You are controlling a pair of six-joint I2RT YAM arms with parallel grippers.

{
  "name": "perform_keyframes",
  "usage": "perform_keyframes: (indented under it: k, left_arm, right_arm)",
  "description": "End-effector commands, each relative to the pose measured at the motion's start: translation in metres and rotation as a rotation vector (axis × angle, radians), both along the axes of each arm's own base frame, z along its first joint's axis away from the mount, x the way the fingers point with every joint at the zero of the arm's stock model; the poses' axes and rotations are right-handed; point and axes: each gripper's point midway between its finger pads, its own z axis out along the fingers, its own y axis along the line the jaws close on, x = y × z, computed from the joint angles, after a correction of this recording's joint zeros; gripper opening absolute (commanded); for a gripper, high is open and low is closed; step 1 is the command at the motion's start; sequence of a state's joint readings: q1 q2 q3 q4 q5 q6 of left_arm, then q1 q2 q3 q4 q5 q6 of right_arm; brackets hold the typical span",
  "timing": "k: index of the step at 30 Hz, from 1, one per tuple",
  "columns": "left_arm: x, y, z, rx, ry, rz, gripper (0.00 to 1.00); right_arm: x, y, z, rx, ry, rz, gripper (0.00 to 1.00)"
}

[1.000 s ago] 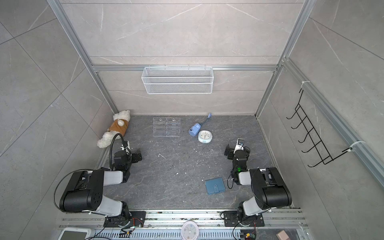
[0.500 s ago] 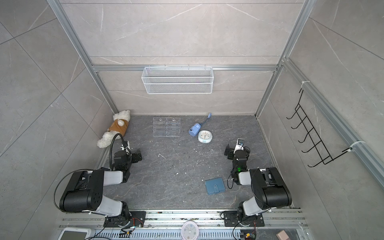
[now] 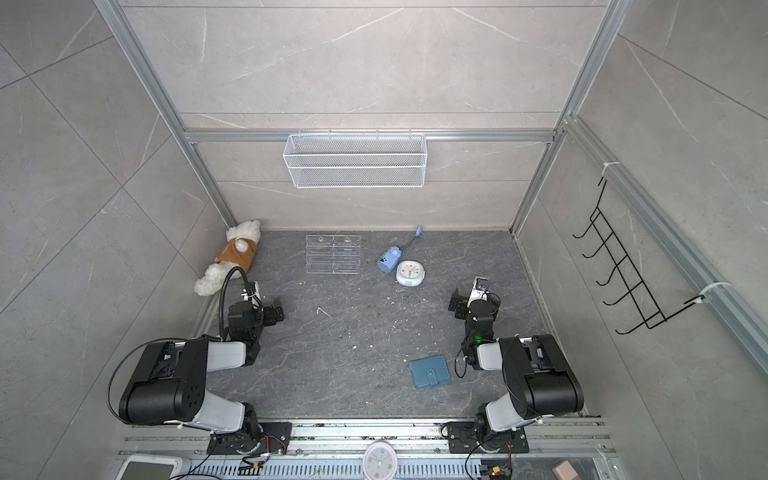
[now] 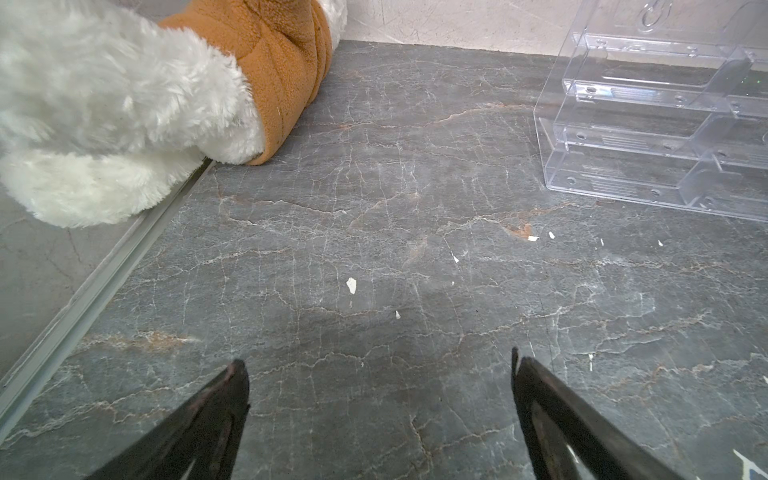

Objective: Take the credit cards out of the card holder

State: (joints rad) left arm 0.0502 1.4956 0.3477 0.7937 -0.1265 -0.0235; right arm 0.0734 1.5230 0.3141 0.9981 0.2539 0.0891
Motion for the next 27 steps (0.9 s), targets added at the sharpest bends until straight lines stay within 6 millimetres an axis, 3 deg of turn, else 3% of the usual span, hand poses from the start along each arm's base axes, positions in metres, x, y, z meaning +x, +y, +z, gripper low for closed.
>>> perform_keyframes:
  k: [1, 4, 8, 11, 14, 17, 20, 25, 27]
  left_arm:
    - [0.007, 0.000, 0.019, -0.007, -0.062, 0.009, 1.00]
    - [0.005, 0.006, 0.039, 0.011, -0.065, 0.053, 1.00]
    - [-0.004, -0.009, 0.083, 0.022, -0.101, 0.048, 1.00]
    - [-0.012, -0.027, 0.116, -0.112, -0.140, 0.013, 1.00]
    - [-0.022, -0.044, 0.135, -0.303, -0.038, 0.006, 1.00]
    - [-0.036, -0.073, 0.147, -0.452, 0.066, -0.076, 1.00]
    - [-0.053, -0.110, 0.156, -0.589, 0.124, -0.193, 1.00]
    - [-0.089, -0.171, 0.157, -0.661, 0.228, -0.365, 1.00]
    - [-0.103, -0.189, 0.152, -0.677, 0.265, -0.415, 1.00]
  right_arm:
    - [-0.004, -0.007, 0.003, -0.004, 0.009, -0.038, 1.00]
    - [-0.008, -0.003, 0.015, -0.024, -0.039, -0.027, 1.00]
    - [-0.010, -0.009, 0.040, -0.051, 0.012, -0.088, 1.00]
    - [-0.008, -0.009, 0.061, 0.000, 0.105, -0.114, 1.00]
    - [-0.019, -0.003, 0.074, 0.085, 0.235, -0.126, 1.00]
    - [-0.034, 0.012, 0.083, 0.219, 0.314, -0.085, 1.00]
    - [-0.053, 0.041, 0.085, 0.359, 0.430, 0.019, 1.00]
    - [-0.104, 0.080, 0.085, 0.570, 0.606, 0.155, 1.00]
    - [-0.126, 0.083, 0.085, 0.607, 0.641, 0.159, 1.00]
